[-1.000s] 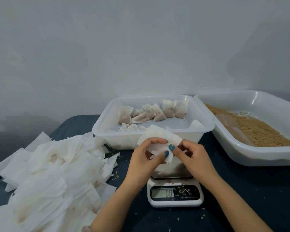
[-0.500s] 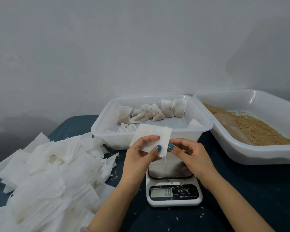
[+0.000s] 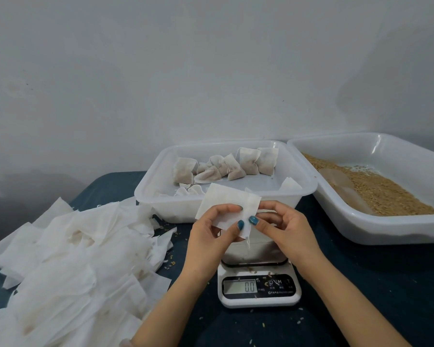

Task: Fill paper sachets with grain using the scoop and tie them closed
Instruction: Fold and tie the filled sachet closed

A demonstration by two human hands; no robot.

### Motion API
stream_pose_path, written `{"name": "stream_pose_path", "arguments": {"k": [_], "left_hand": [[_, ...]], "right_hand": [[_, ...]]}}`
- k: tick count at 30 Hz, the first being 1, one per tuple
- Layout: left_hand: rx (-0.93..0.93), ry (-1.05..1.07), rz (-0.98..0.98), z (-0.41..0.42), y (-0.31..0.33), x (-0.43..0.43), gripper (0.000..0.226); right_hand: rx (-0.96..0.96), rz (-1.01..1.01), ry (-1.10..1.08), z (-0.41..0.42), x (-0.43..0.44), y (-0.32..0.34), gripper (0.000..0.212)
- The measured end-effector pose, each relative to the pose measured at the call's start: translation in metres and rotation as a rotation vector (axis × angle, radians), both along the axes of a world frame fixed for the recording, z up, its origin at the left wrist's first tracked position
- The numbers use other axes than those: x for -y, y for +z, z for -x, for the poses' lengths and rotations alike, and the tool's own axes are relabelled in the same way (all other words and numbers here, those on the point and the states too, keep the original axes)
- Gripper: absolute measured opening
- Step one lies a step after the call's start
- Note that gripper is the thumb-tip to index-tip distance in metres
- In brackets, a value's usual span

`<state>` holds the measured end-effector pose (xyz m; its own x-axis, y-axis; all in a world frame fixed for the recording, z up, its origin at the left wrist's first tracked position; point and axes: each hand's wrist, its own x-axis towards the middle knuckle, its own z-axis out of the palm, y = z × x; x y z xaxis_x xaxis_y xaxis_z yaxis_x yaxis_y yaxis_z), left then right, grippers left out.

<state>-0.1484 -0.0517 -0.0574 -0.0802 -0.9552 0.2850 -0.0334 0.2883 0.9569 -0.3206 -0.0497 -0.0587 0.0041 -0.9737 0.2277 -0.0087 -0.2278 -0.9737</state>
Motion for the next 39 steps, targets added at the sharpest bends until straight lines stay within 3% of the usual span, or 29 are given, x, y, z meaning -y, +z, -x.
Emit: {"name": "stream_pose_path", "arguments": {"k": [9, 20, 27, 34, 39], "left_hand": [[0.093, 0.065, 0.106, 0.0018, -0.0047, -0.0011, 0.017], [0.055, 0.024, 0.055, 0.0001, -0.008, 0.0029, 0.016], [-0.045, 0.026, -0.015, -0.0024, -0.0049, 0.0056, 0.003], [0.047, 0.027, 0.024, -0.0015, -0.0052, 0.0049, 0.012], [0.014, 0.028, 0.023, -0.0002, -0.0045, 0.004, 0.009]], "right_hand": [[-0.038, 0.013, -0.043, 0.0002, 0.002, -0.0001, 0.022], [-0.108, 0.104, -0.099, -0.0013, 0.0009, -0.0029, 0.031], [-0.185, 0.145, -0.145, 0.0011, 0.0043, -0.0074, 0.032], [-0.175, 0.181, -0.156, -0.0007, 0.0009, -0.0039, 0.026], [-0.207, 0.197, -0.188, -0.0004, 0.0013, -0.0035, 0.028]]}}
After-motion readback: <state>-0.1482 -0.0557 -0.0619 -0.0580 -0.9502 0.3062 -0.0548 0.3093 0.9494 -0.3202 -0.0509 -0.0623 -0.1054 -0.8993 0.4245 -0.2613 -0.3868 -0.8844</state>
